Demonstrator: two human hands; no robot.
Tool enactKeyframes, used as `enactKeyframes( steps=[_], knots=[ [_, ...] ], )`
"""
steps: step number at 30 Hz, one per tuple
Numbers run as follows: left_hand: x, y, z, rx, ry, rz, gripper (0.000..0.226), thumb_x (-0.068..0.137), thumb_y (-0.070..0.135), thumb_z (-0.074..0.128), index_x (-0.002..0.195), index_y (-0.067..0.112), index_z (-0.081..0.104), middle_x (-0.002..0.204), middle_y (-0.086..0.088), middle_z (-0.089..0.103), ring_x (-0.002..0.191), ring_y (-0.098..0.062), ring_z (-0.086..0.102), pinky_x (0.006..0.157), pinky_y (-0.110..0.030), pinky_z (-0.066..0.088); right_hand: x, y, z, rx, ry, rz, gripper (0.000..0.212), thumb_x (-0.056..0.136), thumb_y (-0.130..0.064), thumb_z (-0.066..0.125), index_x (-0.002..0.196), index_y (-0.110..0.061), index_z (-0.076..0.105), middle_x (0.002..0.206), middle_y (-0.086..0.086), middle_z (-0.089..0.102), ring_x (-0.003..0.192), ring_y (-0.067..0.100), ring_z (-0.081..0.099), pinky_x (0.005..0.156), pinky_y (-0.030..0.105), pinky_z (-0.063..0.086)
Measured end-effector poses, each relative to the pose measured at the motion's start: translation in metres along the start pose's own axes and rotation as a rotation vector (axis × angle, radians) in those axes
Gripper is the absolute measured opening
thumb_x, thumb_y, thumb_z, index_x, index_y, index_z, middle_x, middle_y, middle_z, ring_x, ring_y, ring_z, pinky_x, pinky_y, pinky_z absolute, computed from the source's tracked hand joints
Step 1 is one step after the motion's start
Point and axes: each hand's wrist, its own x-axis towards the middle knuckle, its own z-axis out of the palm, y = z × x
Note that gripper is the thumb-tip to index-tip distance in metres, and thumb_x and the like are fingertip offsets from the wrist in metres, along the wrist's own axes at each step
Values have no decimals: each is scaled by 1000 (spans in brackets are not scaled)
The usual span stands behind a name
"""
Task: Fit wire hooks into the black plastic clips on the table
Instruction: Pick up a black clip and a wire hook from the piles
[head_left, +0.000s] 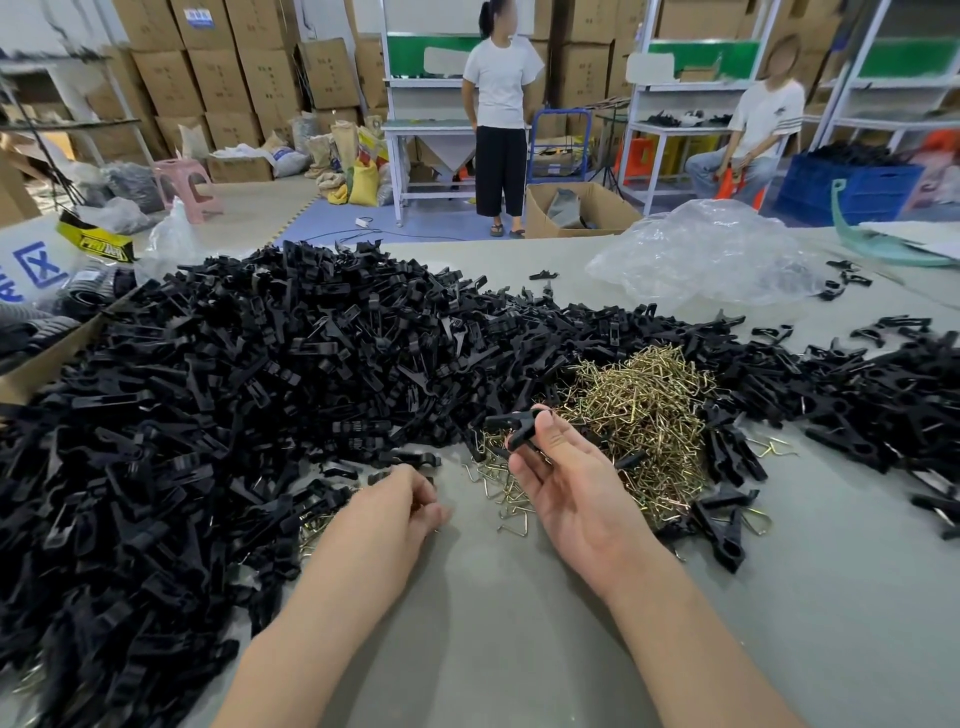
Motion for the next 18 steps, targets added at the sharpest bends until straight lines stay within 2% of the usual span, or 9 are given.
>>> enactKeyframes(
  steps=[2, 4, 7, 10, 14, 18],
  knots=[
    [-1, -1, 1, -162, 66, 18, 9, 95, 30, 65, 88, 35, 62, 78, 17, 66, 74, 11, 55, 63, -6, 39, 0, 0, 0, 21, -5, -2, 30, 75, -12, 71, 104, -8, 66, 90, 9, 71, 72, 15, 68, 67, 23, 62],
    [-2, 1, 0, -420, 136, 12, 12, 96, 21, 64, 92, 29, 72, 72, 15, 69, 68, 7, 60, 65, -3, 41, 1, 2, 0, 40, -26, -3, 31, 75, -8, 69, 106, -7, 66, 95, 13, 73, 78, 17, 72, 69, 24, 62],
    [-1, 10, -1, -976, 115, -83, 14, 96, 13, 63, 97, 16, 76, 83, -2, 76, 79, -13, 73, 73, -16, 56, 1, 5, -1, 12, -83, -27, 35, 77, -5, 66, 112, -6, 63, 107, 13, 75, 90, 21, 73, 76, 24, 61],
    [-3, 17, -2, -1334, 55, -182, 18, 85, 19, 69, 96, 7, 77, 92, -12, 76, 86, -20, 75, 72, -20, 58, 1, 8, -2, -73, -154, -66, 36, 80, -6, 65, 115, -6, 60, 112, 13, 74, 93, 21, 74, 78, 24, 60],
    [-2, 18, 0, -1399, 24, -232, 23, 77, 27, 70, 92, 9, 76, 87, -3, 74, 79, -12, 71, 65, -24, 57, 1, 15, -1, -219, -218, -120, 33, 82, -8, 65, 115, -6, 60, 115, 12, 74, 97, 23, 73, 80, 23, 58],
    [-2, 20, 8, -1328, 57, -279, 14, 85, 25, 70, 90, 14, 77, 79, 1, 67, 63, -5, 59, 61, -24, 45, 1, 20, -2, -332, -237, -162, 29, 85, -10, 66, 114, -8, 61, 114, 8, 75, 103, 22, 72, 84, 23, 56]
  ],
)
